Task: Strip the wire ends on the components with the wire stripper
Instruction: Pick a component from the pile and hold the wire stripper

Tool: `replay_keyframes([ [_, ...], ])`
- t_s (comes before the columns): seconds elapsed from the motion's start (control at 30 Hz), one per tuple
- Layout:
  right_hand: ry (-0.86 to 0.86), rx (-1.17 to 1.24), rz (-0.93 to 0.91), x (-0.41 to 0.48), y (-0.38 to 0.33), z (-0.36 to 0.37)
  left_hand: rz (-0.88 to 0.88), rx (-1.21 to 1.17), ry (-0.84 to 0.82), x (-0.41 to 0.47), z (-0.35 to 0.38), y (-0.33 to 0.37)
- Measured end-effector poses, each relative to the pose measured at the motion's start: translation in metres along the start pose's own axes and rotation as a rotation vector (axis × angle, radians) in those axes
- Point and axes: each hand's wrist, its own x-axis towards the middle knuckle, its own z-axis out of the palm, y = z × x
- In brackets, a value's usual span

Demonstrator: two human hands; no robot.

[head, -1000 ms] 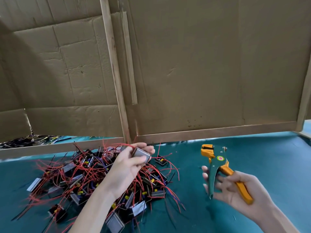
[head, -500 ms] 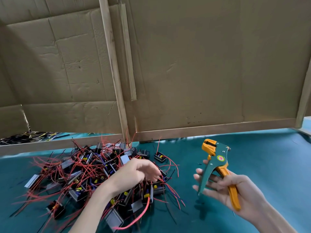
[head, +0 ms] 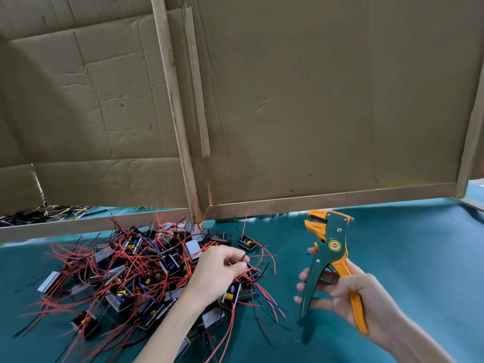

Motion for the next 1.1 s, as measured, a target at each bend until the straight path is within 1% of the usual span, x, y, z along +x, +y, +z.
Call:
replay_keyframes([
  [0.13,-0.028,-0.064,0.006,-0.003,-0.001,0.006,-0.043,-0.204,-0.036,-0.003,-0.003,0.008],
  [0.17,-0.032,-0.081,0.011,-0.004,0.0,0.007,-0.052,-0.213,-0.043,-0.004,-0.003,0.009],
  [0.3,-0.044,-0.108,0.029,-0.006,0.002,0.014,-0.082,-0.044,-0.098,-0.004,-0.001,0.01],
  [0.4,-0.047,-0.115,0.043,-0.007,0.004,0.016,-0.113,-0.124,-0.126,-0.006,0.003,0.014],
  [0.5,-0.055,-0.117,0.048,-0.008,0.004,0.017,-0.108,-0.277,-0.096,-0.007,0.0,0.017],
  [0.83,-0.095,-0.22,0.063,-0.014,0.004,0.031,-0.012,-0.628,0.011,-0.014,-0.016,0.044],
  [0.93,-0.125,-0.313,0.029,-0.016,0.006,0.038,0.018,-0.679,0.015,-0.017,-0.016,0.05],
  [1.1,-0.198,-0.425,-0.003,-0.019,0.006,0.039,0.051,-0.658,0.017,-0.019,-0.018,0.055],
])
